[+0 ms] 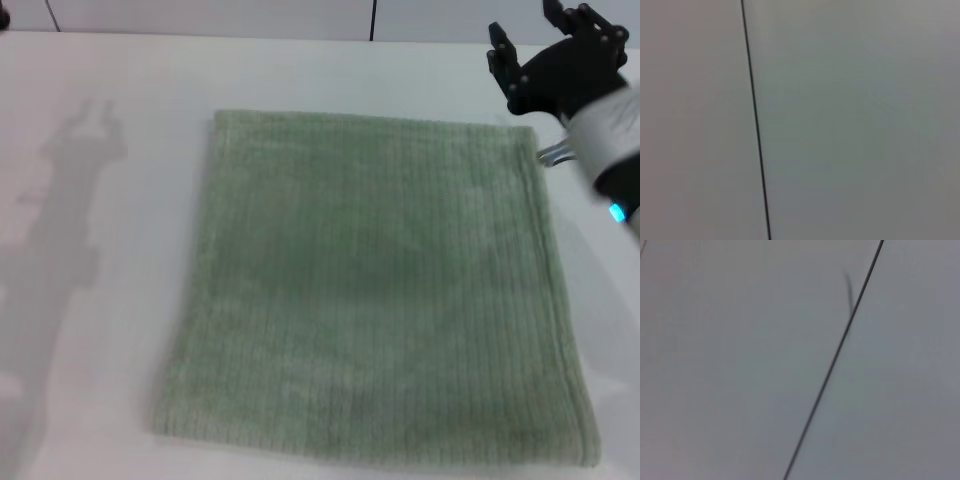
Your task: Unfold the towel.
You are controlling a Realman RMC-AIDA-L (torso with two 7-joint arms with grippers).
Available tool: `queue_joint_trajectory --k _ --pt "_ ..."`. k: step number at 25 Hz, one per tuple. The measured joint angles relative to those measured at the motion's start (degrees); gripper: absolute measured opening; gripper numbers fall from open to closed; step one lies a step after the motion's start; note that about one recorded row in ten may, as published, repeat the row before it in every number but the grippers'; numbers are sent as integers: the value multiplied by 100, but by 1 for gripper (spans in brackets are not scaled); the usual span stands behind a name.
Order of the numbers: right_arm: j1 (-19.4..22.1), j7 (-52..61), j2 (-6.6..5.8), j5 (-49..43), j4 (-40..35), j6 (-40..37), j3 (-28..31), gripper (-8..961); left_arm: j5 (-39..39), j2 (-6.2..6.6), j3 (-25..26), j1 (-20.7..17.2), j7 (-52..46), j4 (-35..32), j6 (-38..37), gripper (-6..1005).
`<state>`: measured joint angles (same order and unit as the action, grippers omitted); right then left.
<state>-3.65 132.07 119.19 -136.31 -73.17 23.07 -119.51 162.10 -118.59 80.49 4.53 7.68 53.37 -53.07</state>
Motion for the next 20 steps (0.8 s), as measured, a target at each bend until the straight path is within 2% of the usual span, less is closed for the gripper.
queue_joint_trajectory --k 1,2,3,4,5,6,8,9,11,16,20 --pt "-137 8 1 2 449 691 -223 622 -24 0 -33 26 -91 -290 -226 93" --pt "-381 228 10 140 1299 1882 -656 623 -52 -2 -42 53 -162 -533 -344 116" --pt "-381 228 10 140 1299 1882 -656 624 -52 -2 -42 53 -162 -533 -344 138" --pt "-470 446 12 204 1614 2304 -812 625 -195 -7 -67 163 -265 -1063 -604 161" --pt "-535 740 11 253 1890 2672 -922 626 -244 -10 -92 220 -282 -1262 -692 383" --pt "-593 1029 9 259 2159 2947 -973 627 -286 -11 -114 284 -289 -1471 -797 402" --pt "-718 1671 6 261 2805 3513 -1004 628 -286 -11 -114 284 -289 -1471 -797 439" --pt "-793 2220 11 276 3284 3881 -997 629 -361 -19 -155 470 -295 -2068 -1054 458" --pt "-803 2456 11 283 3465 3994 -974 631 -381 -28 -155 683 -371 -2587 -1195 496" --pt "-804 2700 8 421 3815 4227 -931 636 -439 -36 -155 879 -510 -3037 -1303 590" --pt "-775 2719 18 539 3875 4348 -934 639 -442 -46 -153 902 -514 -3086 -1321 755"
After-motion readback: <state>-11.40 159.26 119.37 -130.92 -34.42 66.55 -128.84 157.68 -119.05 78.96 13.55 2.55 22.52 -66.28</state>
